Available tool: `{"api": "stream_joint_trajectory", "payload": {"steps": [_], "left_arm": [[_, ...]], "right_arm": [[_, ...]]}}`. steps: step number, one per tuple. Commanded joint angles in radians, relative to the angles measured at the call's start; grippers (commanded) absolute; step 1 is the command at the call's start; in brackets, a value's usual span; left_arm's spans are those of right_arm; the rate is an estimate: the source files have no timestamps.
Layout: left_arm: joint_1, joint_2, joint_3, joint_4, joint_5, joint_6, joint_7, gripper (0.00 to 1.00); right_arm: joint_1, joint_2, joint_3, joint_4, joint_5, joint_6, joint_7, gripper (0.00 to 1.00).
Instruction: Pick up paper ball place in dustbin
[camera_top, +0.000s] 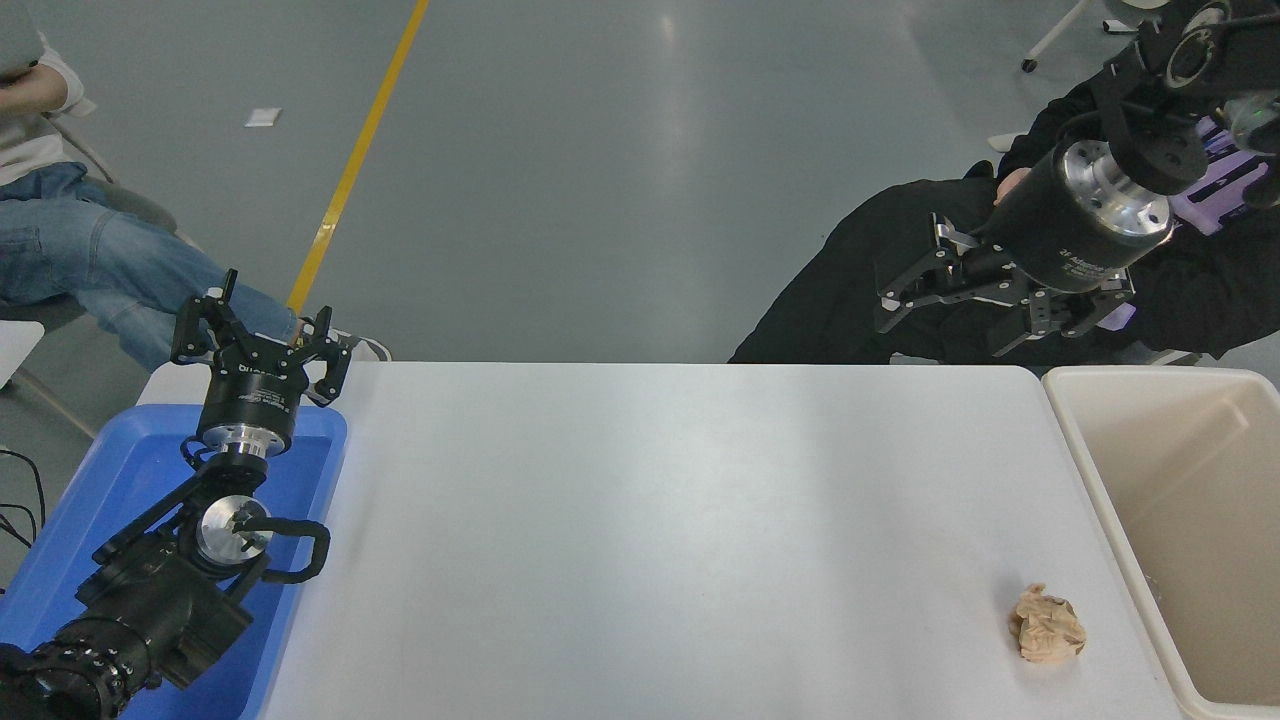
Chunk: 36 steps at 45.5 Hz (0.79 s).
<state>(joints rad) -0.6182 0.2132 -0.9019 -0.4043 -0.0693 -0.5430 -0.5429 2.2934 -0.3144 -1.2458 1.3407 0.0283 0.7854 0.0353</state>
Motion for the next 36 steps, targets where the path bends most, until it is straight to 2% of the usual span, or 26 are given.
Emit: {"api": "stream_joint_trajectory", "payload": {"steps": [1,25,29,36], "left_arm": [[0.000,0.000,0.000,0.001,0.000,0.000,0.000,0.99],[0.000,0.000,0.000,0.001,0.000,0.000,0.000,0.99],[0.000,0.000,0.000,-0.001,-0.001,0.000,0.000,0.99],[0.000,0.000,0.001,0.001,0.000,0.000,0.000,0.99]], "right_arm": [[-0.002,0.000,-0.004,0.000,0.001,0.000,0.000,1.00],[-0.090,-0.005,-0.026,0.002,-0.021,0.000,0.000,1.00],[-0.155,-0.003,-0.030,-0.002,-0.070,0.000,-0.002,1.00],[-0.270,-0.005,-0.046,-0.003,-0.240,-0.126,-0.003,1.00]]}}
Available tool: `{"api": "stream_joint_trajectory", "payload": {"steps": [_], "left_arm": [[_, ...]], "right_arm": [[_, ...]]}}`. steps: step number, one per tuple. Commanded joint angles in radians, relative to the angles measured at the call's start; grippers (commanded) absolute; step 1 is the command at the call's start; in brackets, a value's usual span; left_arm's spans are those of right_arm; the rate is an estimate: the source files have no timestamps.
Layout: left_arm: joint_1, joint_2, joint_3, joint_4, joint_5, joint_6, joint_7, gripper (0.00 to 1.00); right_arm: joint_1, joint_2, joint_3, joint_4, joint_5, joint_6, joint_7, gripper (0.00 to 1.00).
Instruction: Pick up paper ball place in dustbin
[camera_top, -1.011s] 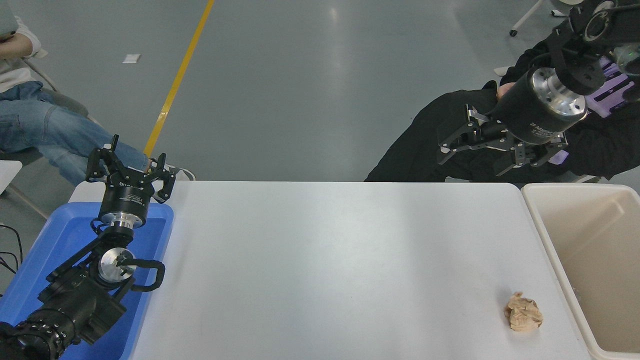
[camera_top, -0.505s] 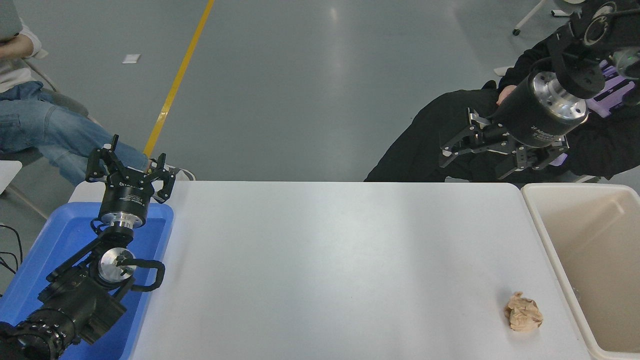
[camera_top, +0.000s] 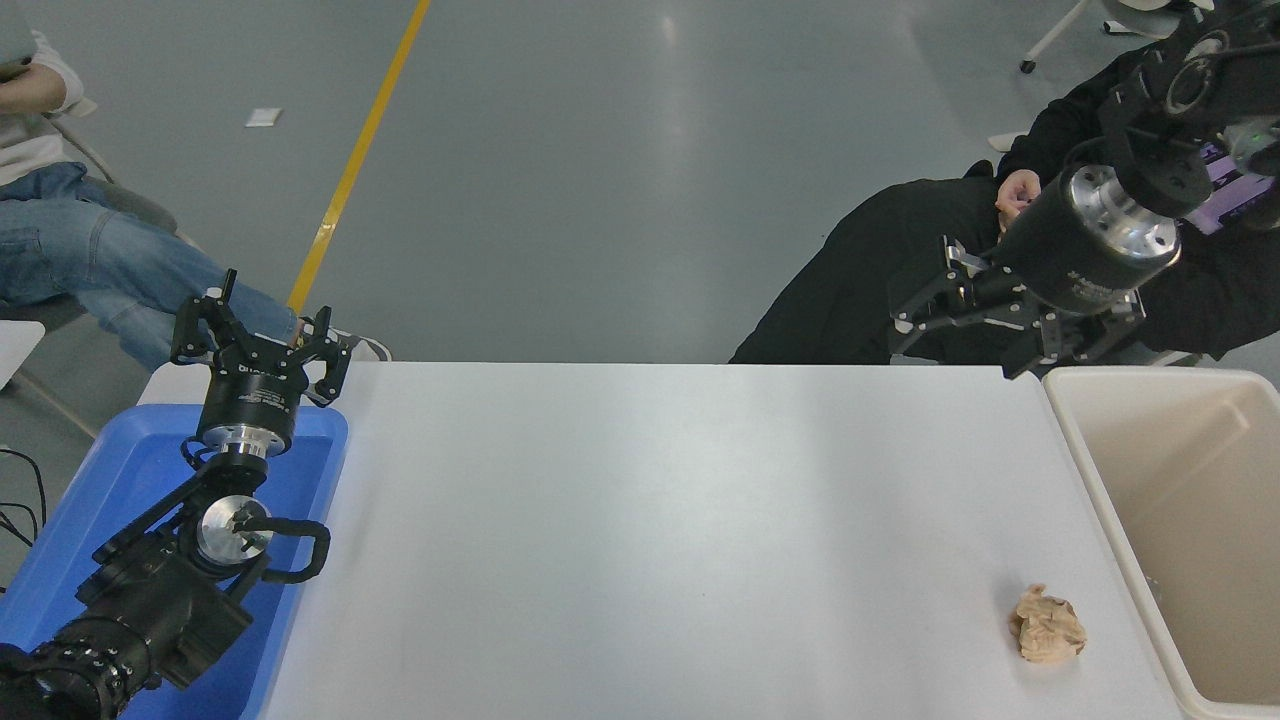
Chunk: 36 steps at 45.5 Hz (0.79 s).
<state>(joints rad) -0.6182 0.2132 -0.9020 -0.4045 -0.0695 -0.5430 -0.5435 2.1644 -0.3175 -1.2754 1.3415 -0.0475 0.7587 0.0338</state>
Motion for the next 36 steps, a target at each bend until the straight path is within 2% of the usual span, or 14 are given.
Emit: {"api": "stream_joint_trajectory", "payload": {"steps": [1,11,18,24,36], "left_arm": [[0.000,0.000,0.000,0.000,-0.001,0.000,0.000,0.99],[0.000,0.000,0.000,0.001,0.000,0.000,-0.001,0.99],[0.000,0.000,0.000,0.000,-0.001,0.000,0.000,0.99],[0.000,0.000,0.000,0.000,-0.001,0.000,-0.001,0.99],[0.000,0.000,0.000,0.000,-0.001,0.000,-0.001,0.99]], "right_arm": [[-0.155,-0.003,-0.018,-0.004,-0.176,-0.114,-0.002,1.00],[-0.330,-0.089,0.022,-0.082,-0.213,-0.229,-0.002,1.00],[-0.504,-0.186,0.071,-0.111,-0.317,-0.348,-0.002,1.00],[-0.642,-0.195,0.114,-0.143,-0.434,-0.394,-0.002,1.00],[-0.831,-0.187,0.166,-0.236,-0.439,-0.527,0.000,1.00]]}}
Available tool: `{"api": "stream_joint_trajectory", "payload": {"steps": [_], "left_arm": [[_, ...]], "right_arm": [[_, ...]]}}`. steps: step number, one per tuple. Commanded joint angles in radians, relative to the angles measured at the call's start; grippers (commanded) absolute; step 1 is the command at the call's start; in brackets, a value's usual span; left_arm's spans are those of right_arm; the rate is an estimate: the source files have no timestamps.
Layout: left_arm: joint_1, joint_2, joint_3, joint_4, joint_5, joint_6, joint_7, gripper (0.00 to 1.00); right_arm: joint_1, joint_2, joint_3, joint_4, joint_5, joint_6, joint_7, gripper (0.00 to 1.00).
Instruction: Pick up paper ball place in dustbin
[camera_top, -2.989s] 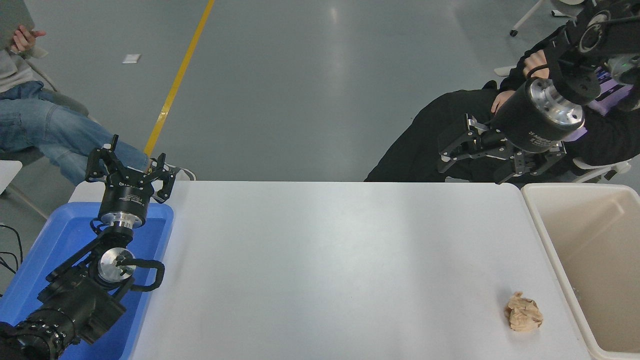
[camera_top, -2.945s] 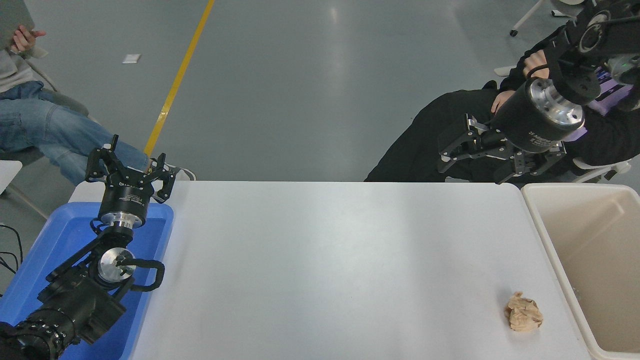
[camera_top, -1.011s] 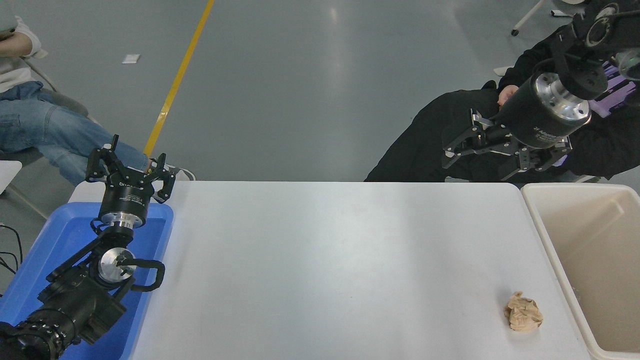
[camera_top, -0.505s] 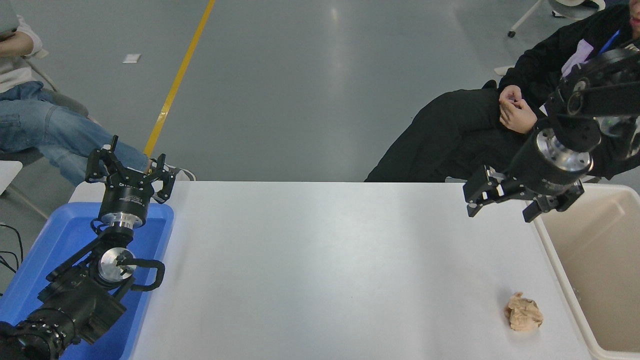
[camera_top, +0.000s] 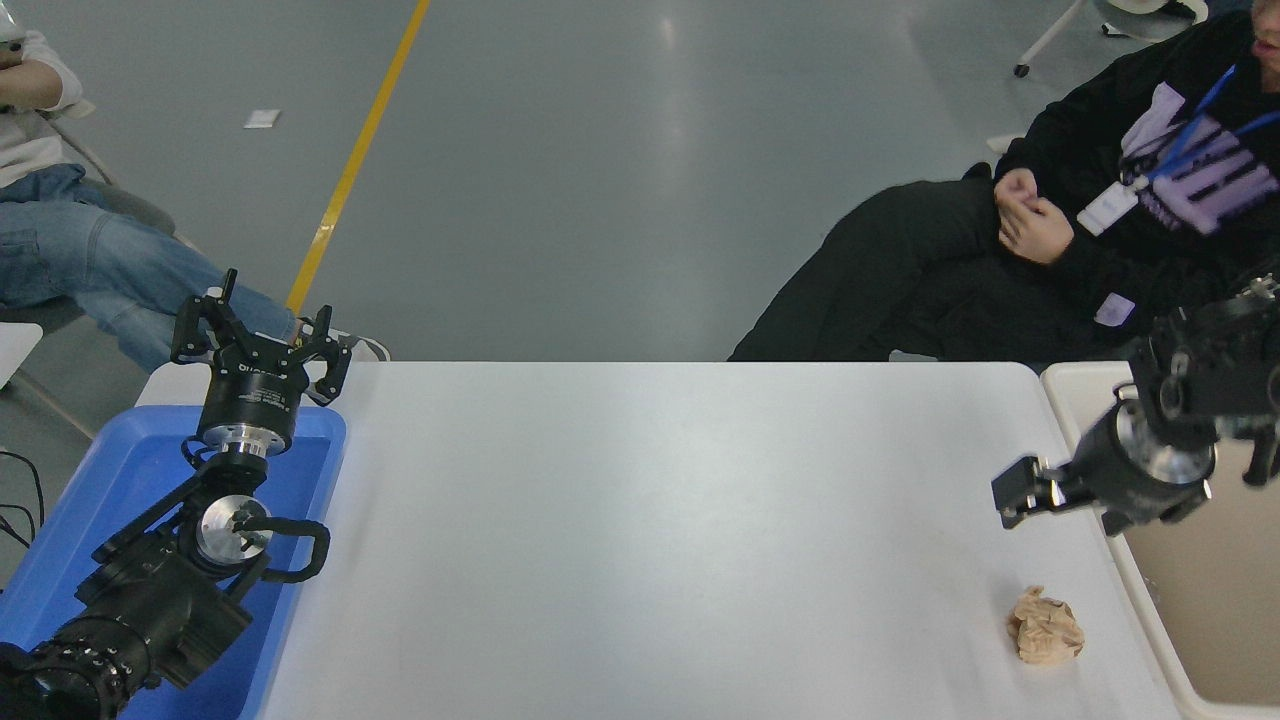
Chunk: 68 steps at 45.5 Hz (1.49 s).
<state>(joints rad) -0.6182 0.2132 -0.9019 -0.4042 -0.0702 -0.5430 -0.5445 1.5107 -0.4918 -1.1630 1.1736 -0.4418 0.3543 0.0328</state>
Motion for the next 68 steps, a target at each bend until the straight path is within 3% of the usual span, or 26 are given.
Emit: {"api": "stream_joint_trajectory", "payload": {"steps": [1,30,41,45,49,55,58,68], "left_arm": [[0.000,0.000,0.000,-0.001,0.000,0.000,0.000,0.99],[0.000,0.000,0.000,-0.001,0.000,0.000,0.000,0.99],[0.000,0.000,0.000,-0.001,0.000,0.000,0.000,0.99],[0.000,0.000,0.000,-0.001,0.000,0.000,0.001,0.99],[0.000,0.000,0.000,-0.001,0.000,0.000,0.001,0.99],[0.000,0.000,0.000,-0.001,0.000,0.000,0.001,0.99],[0.000,0.000,0.000,-0.001,0.000,0.000,0.001,0.99],[0.000,0.000,0.000,-0.001,0.000,0.000,0.001,0.99]], "right_arm": [[-0.184,-0.013,0.060,-0.068,-0.045,-0.132,0.001,1.00],[-0.319,-0.008,0.155,-0.140,-0.040,-0.152,-0.001,1.00],[-0.336,0.004,0.172,-0.157,0.018,-0.150,-0.001,0.98],[-0.337,0.004,0.174,-0.157,0.020,-0.150,-0.001,0.87],[-0.339,0.004,0.174,-0.155,0.040,-0.150,-0.001,0.68],[-0.337,0.001,0.167,-0.150,0.061,-0.138,-0.001,0.18],[-0.337,-0.004,0.164,-0.149,0.063,-0.138,-0.001,0.00],[-0.327,-0.021,0.152,-0.146,0.120,-0.135,-0.001,0.00]]}}
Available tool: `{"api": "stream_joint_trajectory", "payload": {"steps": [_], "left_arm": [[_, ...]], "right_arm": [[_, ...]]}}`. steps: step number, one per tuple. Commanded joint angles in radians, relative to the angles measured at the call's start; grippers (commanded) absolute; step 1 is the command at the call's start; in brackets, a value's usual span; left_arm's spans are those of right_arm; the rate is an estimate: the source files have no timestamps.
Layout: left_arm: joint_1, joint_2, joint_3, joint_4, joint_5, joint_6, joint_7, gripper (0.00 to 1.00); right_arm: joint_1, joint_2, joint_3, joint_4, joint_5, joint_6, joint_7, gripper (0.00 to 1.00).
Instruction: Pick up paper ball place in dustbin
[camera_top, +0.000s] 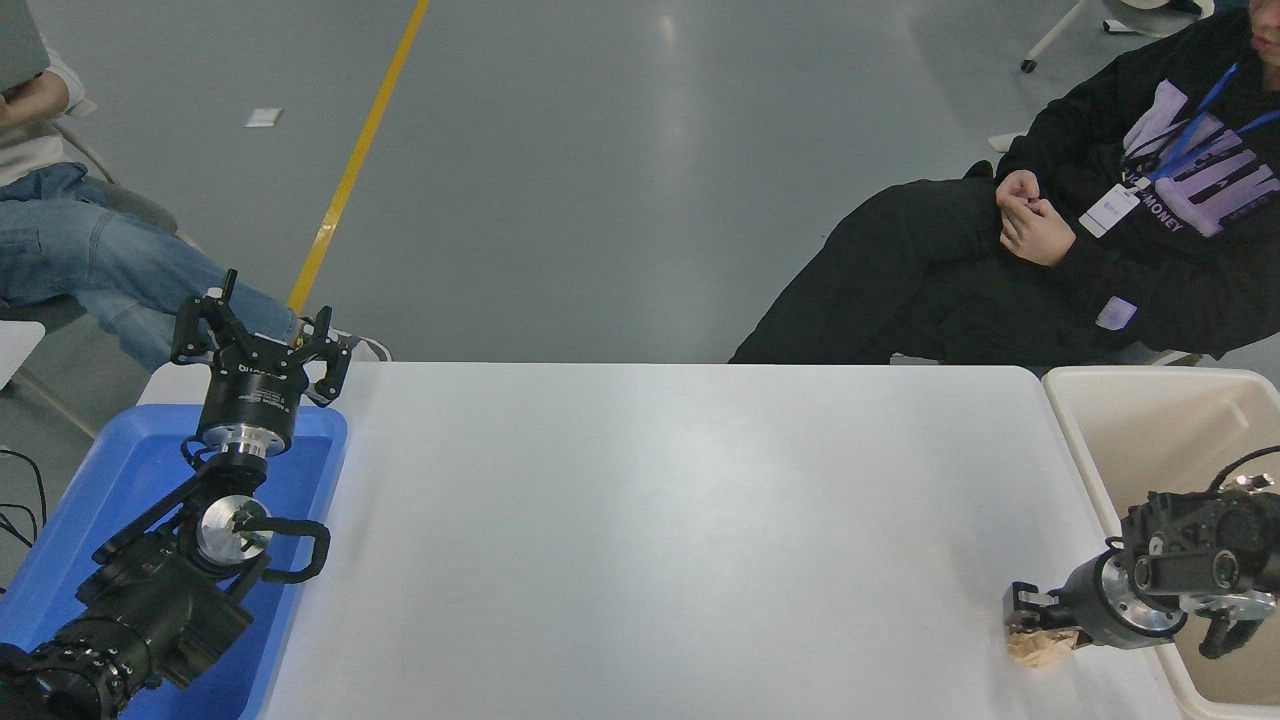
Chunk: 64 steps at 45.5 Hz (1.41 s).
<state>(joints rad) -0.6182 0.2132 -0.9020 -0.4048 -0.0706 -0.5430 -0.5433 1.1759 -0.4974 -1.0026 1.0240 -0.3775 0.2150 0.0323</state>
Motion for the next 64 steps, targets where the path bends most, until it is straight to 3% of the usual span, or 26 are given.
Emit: {"api": "stream_joint_trajectory", "payload": {"steps": [1,14,28,36,45,64], "left_arm": [[0.000,0.000,0.000,0.000,0.000,0.000,-0.001,0.99],[0.000,0.000,0.000,0.000,0.002,0.000,0.000,0.99],[0.000,0.000,0.000,0.000,0.002,0.000,0.000,0.99],[0.000,0.000,0.000,0.001,0.000,0.000,0.000,0.99],[0.000,0.000,0.000,0.000,0.000,0.000,-0.001,0.99],[0.000,0.000,0.000,0.001,0.002,0.000,0.000,0.99]], "right_arm": [[0.010,-0.018,-0.008,0.004,0.061,0.004,0.000,0.00],[0.086,-0.069,-0.019,0.059,0.074,0.014,0.001,0.00],[0.496,-0.104,-0.238,0.332,0.074,0.116,0.006,0.00],[0.729,-0.121,-0.301,0.426,0.074,0.283,0.006,0.00],[1.014,-0.142,-0.318,0.459,0.077,0.570,0.006,0.00],[1.295,-0.147,-0.332,0.459,0.123,0.570,0.006,0.00]]}}
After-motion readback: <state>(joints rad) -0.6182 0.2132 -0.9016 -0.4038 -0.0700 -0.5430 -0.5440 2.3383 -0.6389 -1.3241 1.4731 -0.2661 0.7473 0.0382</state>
